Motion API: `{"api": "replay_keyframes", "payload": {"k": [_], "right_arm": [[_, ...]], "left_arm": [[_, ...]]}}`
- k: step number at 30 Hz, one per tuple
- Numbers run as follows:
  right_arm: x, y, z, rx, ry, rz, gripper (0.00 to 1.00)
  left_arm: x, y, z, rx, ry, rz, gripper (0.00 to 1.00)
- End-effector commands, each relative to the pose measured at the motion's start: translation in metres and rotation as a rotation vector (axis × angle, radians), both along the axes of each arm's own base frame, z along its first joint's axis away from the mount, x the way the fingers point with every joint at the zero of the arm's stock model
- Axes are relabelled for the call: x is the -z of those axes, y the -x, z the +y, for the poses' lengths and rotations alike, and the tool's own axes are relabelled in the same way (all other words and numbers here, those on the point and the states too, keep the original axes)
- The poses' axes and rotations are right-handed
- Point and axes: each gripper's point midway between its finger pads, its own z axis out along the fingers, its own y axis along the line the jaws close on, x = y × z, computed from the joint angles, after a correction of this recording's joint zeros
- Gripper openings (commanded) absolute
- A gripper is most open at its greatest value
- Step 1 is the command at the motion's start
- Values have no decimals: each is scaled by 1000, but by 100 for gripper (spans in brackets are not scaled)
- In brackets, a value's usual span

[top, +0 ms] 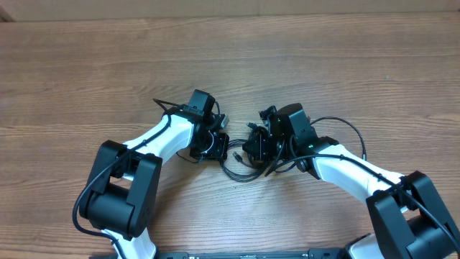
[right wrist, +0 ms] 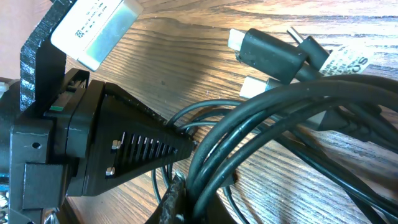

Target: Untangle cables

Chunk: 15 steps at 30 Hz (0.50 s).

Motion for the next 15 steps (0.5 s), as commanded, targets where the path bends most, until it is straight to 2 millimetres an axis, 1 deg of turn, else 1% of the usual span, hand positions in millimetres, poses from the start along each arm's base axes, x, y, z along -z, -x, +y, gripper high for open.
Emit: {"api": "replay_keyframes", "payload": {"k": [1, 15], "right_arm": [[8, 2, -5, 10, 28, 7, 4], [9, 2, -6, 12, 31, 9, 4]], "left_arm": [[17, 5, 11, -9, -75, 17, 4], [18, 3, 13, -13, -87, 9, 5]]}}
